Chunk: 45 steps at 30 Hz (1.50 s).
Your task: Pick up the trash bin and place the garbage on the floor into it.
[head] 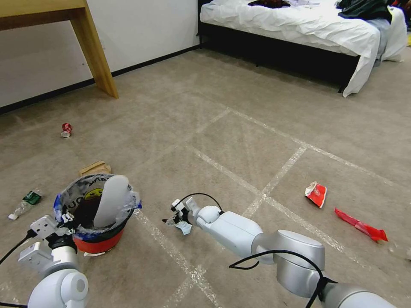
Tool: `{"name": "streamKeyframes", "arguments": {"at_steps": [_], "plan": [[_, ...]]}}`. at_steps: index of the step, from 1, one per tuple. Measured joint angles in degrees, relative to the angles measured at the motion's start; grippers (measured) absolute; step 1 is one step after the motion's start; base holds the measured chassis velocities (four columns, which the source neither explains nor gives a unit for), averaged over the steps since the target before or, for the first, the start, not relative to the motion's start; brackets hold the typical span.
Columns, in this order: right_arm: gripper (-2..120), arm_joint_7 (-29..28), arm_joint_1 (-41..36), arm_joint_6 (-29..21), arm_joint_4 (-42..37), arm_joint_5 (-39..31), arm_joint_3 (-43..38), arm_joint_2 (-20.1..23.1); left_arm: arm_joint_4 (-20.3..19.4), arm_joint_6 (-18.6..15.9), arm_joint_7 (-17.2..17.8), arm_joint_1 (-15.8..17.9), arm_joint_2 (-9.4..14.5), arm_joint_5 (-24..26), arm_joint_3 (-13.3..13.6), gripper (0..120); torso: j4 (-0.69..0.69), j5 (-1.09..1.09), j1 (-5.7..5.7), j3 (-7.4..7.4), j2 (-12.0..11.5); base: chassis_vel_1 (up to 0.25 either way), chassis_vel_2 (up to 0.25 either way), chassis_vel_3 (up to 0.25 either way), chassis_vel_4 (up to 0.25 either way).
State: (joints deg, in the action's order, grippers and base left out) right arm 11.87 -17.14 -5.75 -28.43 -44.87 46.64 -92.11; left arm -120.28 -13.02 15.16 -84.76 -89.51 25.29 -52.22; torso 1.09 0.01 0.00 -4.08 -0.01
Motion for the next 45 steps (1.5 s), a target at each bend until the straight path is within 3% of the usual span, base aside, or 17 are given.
{"name": "streamKeyframes", "arguments": {"at_steps": [11, 31, 45], "plan": [[100, -2.08, -2.48, -2.32, 0.26, -1.21, -1.89, -0.03, -0.93, 0.0, -0.28, -0.69, -0.22, -0.68, 0.46, 4, -0.05, 0.0, 0.0, 0.0, 0.0, 0.0, 0.0, 0.0, 0.0], [100, 2.34, -2.49, -0.67, 0.17, 1.73, -4.1, -0.02, -0.41, 0.06, -0.26, -0.46, -0.35, -0.67, 0.55, 4, -0.05, 0.0, 0.0, 0.0, 0.0, 0.0, 0.0, 0.0, 0.0], [100, 1.68, -2.82, 0.72, -0.06, 1.83, -3.25, -0.02, -0.31, 0.08, -0.23, -0.22, -0.41, -0.69, 0.58, 4, -0.03, -0.01, 0.0, -0.02, 0.0, -0.05, 0.048, 0.044, -0.045]]}}
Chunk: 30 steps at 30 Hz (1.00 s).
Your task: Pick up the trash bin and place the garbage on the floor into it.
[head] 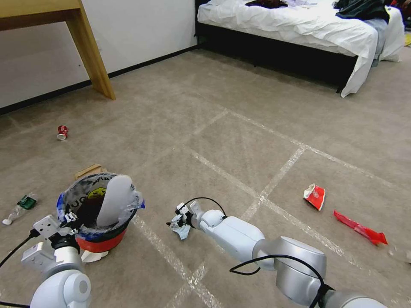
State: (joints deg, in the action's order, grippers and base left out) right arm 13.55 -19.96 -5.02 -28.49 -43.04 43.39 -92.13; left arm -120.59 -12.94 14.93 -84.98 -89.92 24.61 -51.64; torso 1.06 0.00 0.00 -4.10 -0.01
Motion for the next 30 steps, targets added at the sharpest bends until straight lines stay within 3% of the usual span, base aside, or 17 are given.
{"name": "streamKeyframes", "arguments": {"at_steps": [13, 25, 30], "plan": [[100, -1.15, -0.47, -2.39, 1.11, 1.62, -0.38, 0.0, 0.05, 0.0, -0.07, -0.07, -0.18, -0.2, 0.13, 4, -0.01, 0.0, 0.0, 0.02, 0.0, -0.006, 0.005, 0.004, -0.005], [100, -3.67, -4.07, -2.88, 0.85, -6.49, -1.41, 0.02, 1.03, 0.16, -0.49, -0.04, -0.15, -0.49, 0.33, 4, 0.03, -0.01, -0.01, 0.06, 0.04, 0.0, 0.0, 0.0, 0.0], [100, -2.74, -4.49, -2.76, 0.17, -5.53, -1.26, 0.06, 1.25, 0.17, -0.51, 0.08, -0.09, -0.51, 0.34, 4, 0.04, -0.03, -0.01, 0.04, 0.04, 0.0, 0.0, 0.0, 0.0]]}}
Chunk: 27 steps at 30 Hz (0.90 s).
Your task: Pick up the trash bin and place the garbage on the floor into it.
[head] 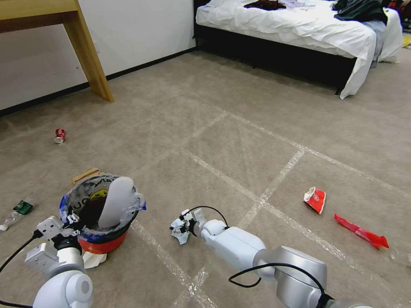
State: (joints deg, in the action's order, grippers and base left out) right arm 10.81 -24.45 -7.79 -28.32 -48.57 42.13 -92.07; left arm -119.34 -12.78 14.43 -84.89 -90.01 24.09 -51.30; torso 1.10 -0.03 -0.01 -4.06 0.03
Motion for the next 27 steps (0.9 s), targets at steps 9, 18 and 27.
{"name": "streamKeyframes", "arguments": {"at_steps": [9, 18, 27], "plan": [[100, 2.38, 0.15, 1.58, -0.9, 10.53, 1.94, 0.01, 0.01, 0.02, 0.02, -0.1, 0.2, 0.27, -0.55, 4, -0.04, 0.0, 0.0, -0.03, -0.02, 0.0, 0.0, 0.0, 0.0], [100, 1.82, -0.62, 1.68, -1.2, 14.94, 2.57, -0.07, -0.06, 0.35, -0.01, -0.58, 0.21, 0.65, -0.94, 4, -0.07, 0.04, 0.0, -0.02, -0.02, 0.0, 0.0, 0.0, 0.0], [87, 2.08, -0.65, 1.69, -0.88, 17.87, -0.44, -0.16, -0.32, 0.38, -0.01, -0.44, -0.16, 0.41, -0.66, 4, -0.08, 0.04, 0.0, -0.02, -0.02, 0.0, 0.0, 0.0, 0.0]]}}
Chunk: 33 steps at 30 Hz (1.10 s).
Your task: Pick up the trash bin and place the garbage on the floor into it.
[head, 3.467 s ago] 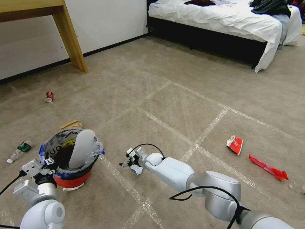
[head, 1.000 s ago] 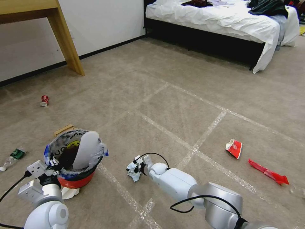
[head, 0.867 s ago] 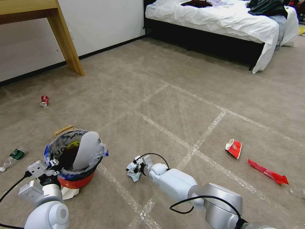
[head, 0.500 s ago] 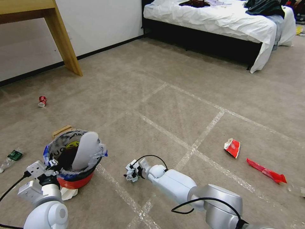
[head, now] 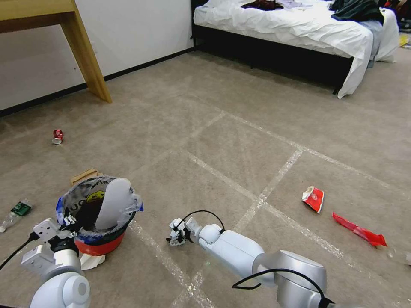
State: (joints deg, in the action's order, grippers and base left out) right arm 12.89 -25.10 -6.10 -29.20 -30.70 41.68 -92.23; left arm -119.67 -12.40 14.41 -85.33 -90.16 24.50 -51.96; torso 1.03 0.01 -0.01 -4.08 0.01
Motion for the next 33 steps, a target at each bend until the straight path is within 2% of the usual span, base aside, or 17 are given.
{"name": "streamKeyframes", "arguments": {"at_steps": [5, 6, 7, 9, 12, 19, 22, 27, 33], "plan": [[80, 0.19, 0.19, -0.01, 0.32, 1.23, -1.7, -0.03, -0.19, 0.0, 0.0, -0.05, -0.12, -0.18, 0.1, 4, -0.02, 0.01, 0.0, -0.01, -0.01, 0.0, 0.0, 0.0, 0.0], [72, 0.26, 0.28, -0.02, 0.3, 1.66, -2.44, -0.02, -0.4, -0.01, 0.0, -0.13, -0.13, -0.2, 0.09, 4, -0.04, 0.01, 0.0, -0.02, -0.02, 0.0, 0.0, 0.0, 0.0], [72, 0.26, 0.28, -0.02, 0.3, 1.66, -2.44, -0.02, -0.4, -0.01, 0.0, -0.13, -0.13, -0.2, 0.09, 4, -0.04, 0.01, 0.0, -0.02, -0.02, 0.0, 0.0, 0.0, 0.0], [64, 0.32, 0.33, -0.04, -0.02, 2.03, -3.04, 0.04, -0.58, -0.03, 0.01, -0.26, -0.13, -0.21, 0.02, 4, -0.01, 0.0, 0.01, -0.02, -0.03, 0.0, 0.0, 0.0, 0.0], [59, 0.45, 0.34, -0.07, -0.31, 2.59, -3.51, 0.08, -0.65, -0.08, 0.03, -0.39, -0.12, -0.22, 0.01, 4, 0.02, -0.01, 0.01, -0.03, -0.03, 0.0, 0.0, 0.0, 0.0], [33, 0.49, -0.03, 0.05, -1.01, 3.16, -5.12, 0.13, -1.23, -0.14, 0.04, -0.67, -1.02, -1.26, 0.66, 4, 0.01, -0.01, 0.01, -0.03, -0.04, 0.0, 0.0, 0.0, 0.0], [29, 0.53, -0.04, 0.09, -1.19, 3.15, -5.31, 0.12, -1.34, -0.14, 0.04, -0.7, -1.15, -1.48, 0.79, 4, -0.01, -0.01, 0.01, -0.03, -0.04, 0.0, 0.0, 0.0, 0.0], [5, 0.48, -0.02, 0.6, -1.6, 2.92, -6.55, 0.1, -2.07, -0.17, 0.02, -1.08, -1.52, -2.11, 1.1, 4, 0.0, -0.01, 0.01, -0.01, -0.03, 0.0, 0.0, 0.0, 0.0], [2, -0.03, 0.88, 1.09, -1.85, 2.46, -7.64, 0.1, -2.45, -0.18, 0.01, -1.43, -1.6, -2.24, 1.11, 4, 0.01, -0.01, 0.01, -0.01, -0.03, 0.0, 0.0, 0.0, 0.0]]}}
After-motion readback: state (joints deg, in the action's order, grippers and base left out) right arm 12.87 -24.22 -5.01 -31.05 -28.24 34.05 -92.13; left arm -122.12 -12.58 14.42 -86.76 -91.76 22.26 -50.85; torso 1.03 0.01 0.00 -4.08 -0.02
